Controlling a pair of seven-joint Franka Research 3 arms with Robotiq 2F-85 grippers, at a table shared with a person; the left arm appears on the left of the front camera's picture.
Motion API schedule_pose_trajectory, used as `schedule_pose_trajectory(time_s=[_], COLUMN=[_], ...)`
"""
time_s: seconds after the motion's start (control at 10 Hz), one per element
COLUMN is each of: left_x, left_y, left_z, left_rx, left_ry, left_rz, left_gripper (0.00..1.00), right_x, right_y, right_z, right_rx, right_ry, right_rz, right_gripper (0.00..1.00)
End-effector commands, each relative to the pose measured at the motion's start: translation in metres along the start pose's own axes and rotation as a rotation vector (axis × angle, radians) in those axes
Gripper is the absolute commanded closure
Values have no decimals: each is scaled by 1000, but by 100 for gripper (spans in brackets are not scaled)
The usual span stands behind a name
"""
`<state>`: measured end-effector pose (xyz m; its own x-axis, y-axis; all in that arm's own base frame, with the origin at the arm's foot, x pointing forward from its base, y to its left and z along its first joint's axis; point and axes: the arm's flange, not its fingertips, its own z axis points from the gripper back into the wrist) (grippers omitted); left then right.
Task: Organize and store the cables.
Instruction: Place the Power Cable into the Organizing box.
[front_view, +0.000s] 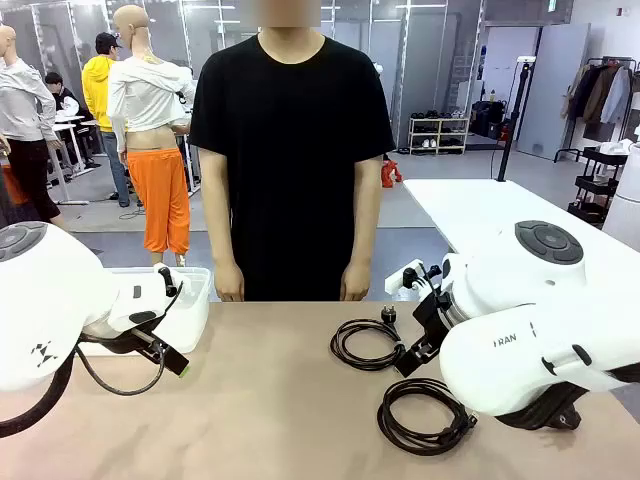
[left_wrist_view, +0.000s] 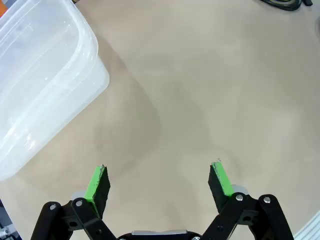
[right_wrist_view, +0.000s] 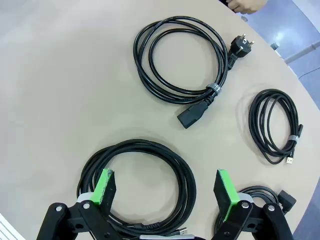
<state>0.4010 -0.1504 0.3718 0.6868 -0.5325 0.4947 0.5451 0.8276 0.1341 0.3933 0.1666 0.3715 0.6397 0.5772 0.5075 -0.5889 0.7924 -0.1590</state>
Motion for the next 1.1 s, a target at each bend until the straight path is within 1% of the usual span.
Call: schedule_pose_trajectory(time_s=[0.0,1.0], left_x=[0,0], left_y=[0,-1], left_z=[0,0], left_rx=[0,0], left_ry=[0,0], left_rz=[0,-2], left_gripper=[0,0], right_x=[0,0], right_y=[0,0], right_z=[0,0], right_rx=[0,0], right_ry=[0,0], right_rz=[0,2], right_gripper=[0,0])
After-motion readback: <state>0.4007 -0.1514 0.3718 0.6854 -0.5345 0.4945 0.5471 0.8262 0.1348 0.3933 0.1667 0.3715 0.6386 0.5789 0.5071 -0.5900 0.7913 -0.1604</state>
